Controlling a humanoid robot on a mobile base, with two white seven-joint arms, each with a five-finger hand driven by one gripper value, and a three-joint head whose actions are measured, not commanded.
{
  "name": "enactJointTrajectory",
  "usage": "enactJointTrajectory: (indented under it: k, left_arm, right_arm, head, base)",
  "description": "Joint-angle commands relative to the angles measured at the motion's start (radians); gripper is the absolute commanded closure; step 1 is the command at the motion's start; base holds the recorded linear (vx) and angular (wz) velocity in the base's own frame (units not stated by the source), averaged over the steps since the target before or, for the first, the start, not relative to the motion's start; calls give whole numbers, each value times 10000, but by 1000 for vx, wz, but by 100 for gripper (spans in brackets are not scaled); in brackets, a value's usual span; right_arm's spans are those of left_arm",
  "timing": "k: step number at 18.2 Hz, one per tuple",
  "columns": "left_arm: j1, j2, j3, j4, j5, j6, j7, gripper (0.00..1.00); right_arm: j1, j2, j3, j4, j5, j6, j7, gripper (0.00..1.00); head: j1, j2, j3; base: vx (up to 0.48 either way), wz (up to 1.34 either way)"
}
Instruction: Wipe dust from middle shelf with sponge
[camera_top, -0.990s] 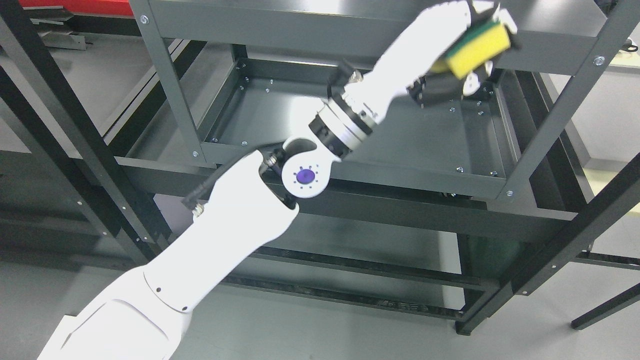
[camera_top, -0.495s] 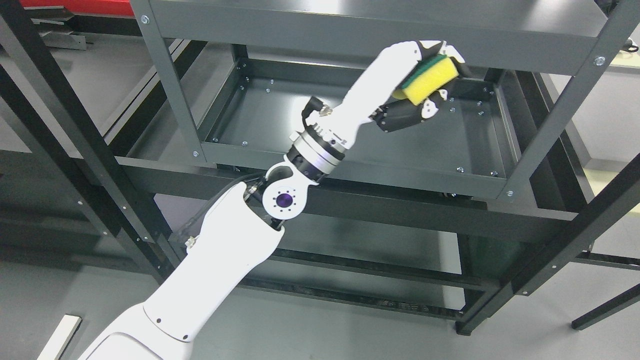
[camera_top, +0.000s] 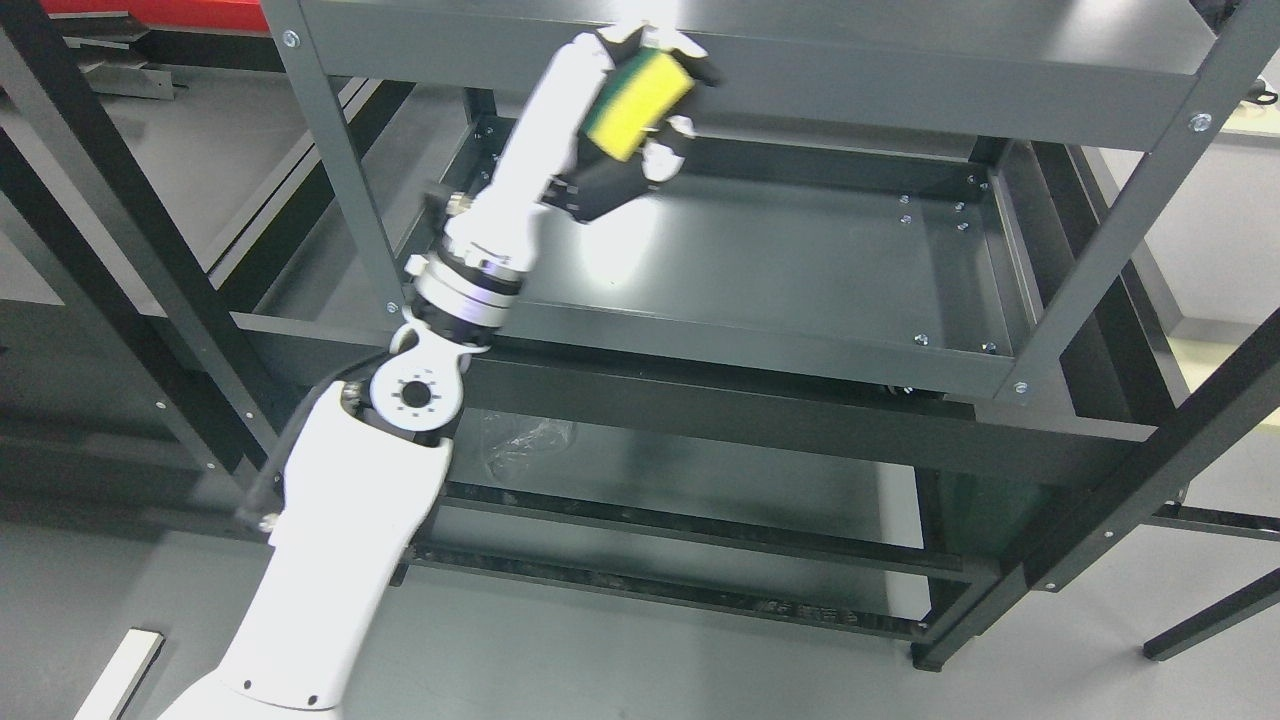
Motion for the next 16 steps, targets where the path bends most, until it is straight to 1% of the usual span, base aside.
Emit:
enactJointTrajectory:
  k: [1,3,6,7,8,10,12,13,16]
  left_arm:
    - [713,703,5265,-207,80,-182,-543,100]
    - [1142,825,6050,-223,126,-412,-772,100]
    - [1496,1009,6848,-223,280,-597,-866,100]
    - [1497,1010,6988,-238,447,-688,-851,100]
    - [1467,995,7020,-253,904,-1024,-820,100]
    - [1360,842,6761,-390,1841,-1576,-850,100]
    - [1542,567,5524,-696,2516,-1854,-850,100]
    - [1726,429,4757,-865,2611,-1962,-850,100]
    - [2752,-383,1280,-913,2596,-2101,-820,100]
  right_arm:
    - [0,-175,0,-175,0,-4,0,0]
    - [0,-175,0,-175,0,-4,0,0]
    - [0,-175,0,-175,0,-4,0,0]
    - [0,-175,0,-175,0,-4,0,0]
    - [0,-175,0,-175,0,-4,0,0]
    - [15,-175,0,-175,0,-4,0,0]
    - [15,-175,0,-175,0,-4,0,0]
    - [0,-175,0,-175,0,-4,0,0]
    - [0,-175,0,-175,0,-4,0,0]
  head:
    - [0,0,0]
    - [0,0,0]
    - [0,0,0]
    - [0,0,0]
    - [0,0,0]
    - [0,0,0]
    - [0,0,0]
    - [0,0,0]
    - [0,0,0]
  base:
    - [0,0]
    - [0,0]
    - [0,0]
    - [0,0]
    - [0,0]
    - [0,0]
    - [0,0]
    - [0,0]
    - [0,0]
